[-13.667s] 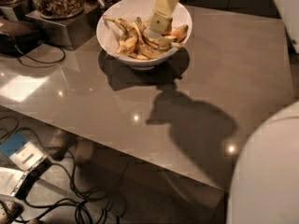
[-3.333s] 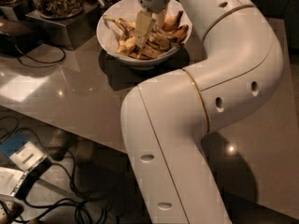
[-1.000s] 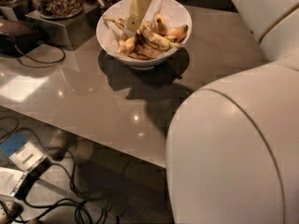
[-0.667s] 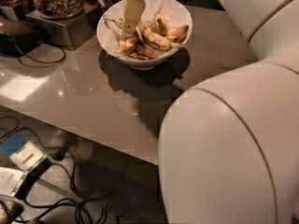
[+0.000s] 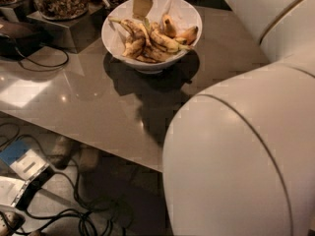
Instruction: Pick banana from white bowl
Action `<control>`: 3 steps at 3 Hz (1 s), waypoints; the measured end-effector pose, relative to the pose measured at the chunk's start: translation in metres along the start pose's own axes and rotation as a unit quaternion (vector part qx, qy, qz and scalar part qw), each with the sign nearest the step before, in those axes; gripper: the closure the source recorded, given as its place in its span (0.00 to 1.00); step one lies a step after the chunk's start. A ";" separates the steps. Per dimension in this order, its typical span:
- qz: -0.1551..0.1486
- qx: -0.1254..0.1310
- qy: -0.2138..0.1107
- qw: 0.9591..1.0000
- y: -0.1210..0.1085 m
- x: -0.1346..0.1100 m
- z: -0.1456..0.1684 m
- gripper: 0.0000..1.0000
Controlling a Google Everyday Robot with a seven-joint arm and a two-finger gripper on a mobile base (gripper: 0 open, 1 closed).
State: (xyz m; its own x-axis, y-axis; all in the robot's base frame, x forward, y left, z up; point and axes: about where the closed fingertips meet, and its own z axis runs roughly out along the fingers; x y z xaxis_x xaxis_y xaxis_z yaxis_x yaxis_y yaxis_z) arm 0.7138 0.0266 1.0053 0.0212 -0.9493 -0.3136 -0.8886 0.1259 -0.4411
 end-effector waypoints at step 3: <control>0.018 -0.112 0.067 0.991 0.031 -0.004 0.039 0.16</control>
Offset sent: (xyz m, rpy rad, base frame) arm -0.0052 0.0166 -0.0409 -0.1683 0.3430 -0.0133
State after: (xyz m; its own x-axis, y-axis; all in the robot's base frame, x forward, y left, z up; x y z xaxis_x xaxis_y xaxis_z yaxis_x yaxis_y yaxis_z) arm 0.7043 0.0455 0.9597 -0.0596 -0.9771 -0.2043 -0.9674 0.1070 -0.2295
